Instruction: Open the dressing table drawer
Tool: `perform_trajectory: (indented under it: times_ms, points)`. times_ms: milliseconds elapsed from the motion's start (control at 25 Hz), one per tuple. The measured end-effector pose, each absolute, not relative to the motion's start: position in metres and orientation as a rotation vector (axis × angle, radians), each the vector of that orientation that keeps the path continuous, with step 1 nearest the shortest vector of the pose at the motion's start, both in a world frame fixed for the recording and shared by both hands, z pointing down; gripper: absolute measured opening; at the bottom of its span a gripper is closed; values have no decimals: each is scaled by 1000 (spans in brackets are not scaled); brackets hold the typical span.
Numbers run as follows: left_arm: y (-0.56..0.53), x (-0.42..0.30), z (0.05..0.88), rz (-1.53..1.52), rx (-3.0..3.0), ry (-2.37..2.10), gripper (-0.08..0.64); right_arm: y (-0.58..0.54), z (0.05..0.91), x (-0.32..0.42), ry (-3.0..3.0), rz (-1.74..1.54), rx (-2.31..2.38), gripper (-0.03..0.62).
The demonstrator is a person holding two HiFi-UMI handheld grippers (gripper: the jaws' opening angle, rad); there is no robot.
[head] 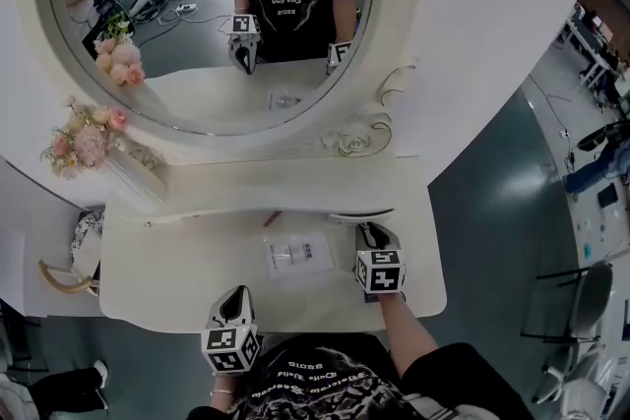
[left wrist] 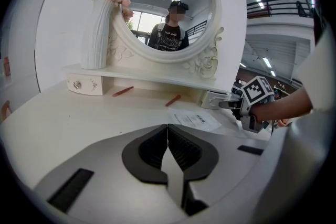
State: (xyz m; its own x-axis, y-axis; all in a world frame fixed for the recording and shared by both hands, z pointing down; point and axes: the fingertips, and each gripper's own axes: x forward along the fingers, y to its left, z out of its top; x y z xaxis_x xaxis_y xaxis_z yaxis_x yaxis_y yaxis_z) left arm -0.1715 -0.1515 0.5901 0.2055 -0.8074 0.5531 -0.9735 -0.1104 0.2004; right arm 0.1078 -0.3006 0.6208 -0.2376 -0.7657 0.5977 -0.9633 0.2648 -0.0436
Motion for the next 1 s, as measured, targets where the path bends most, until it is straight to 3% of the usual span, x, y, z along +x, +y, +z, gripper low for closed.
perform_trajectory:
  times_ms: [1000]
  points:
    - [-148, -179, 590, 396, 1947, -1683, 17, -290, 622, 109, -2074, 551, 1558, 98]
